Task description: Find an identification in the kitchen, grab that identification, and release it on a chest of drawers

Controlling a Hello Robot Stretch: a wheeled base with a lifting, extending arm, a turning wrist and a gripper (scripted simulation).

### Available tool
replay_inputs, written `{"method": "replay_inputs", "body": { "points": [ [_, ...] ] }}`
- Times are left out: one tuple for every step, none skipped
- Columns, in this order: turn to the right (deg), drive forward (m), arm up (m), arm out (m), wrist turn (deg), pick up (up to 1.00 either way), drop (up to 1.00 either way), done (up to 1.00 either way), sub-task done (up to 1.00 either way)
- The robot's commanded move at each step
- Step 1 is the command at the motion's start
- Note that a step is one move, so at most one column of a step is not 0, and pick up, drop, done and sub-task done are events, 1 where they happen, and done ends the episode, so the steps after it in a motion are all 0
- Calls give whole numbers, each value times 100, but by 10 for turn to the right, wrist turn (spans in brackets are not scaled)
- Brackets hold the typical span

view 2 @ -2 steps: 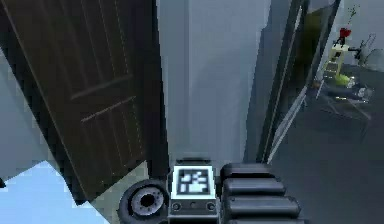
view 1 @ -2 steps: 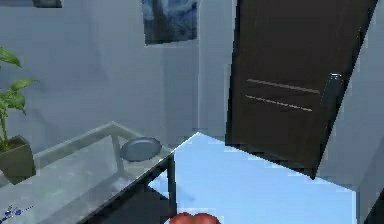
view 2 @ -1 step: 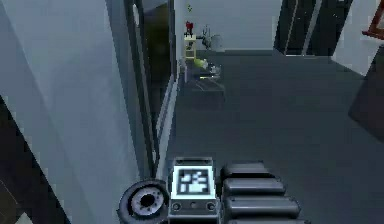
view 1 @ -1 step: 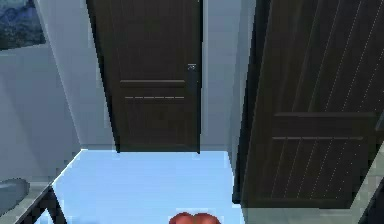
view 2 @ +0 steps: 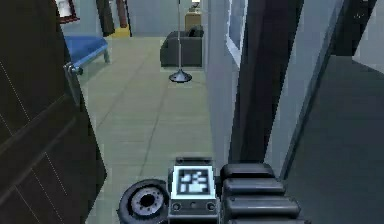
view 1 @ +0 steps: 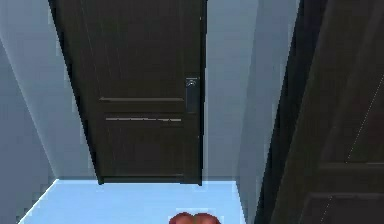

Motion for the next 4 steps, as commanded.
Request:
{"method": "replay_inputs", "body": {
  "points": [
    [270, 0, 0, 0, 0, 0, 0, 0, 0],
    [0, 40, 0, 0, 0, 0, 0, 0, 0],
    [450, 0, 0, 0, 0, 0, 0, 0, 0],
    [150, 0, 0, 0, 0, 0, 0, 0, 0]
  ]
}}
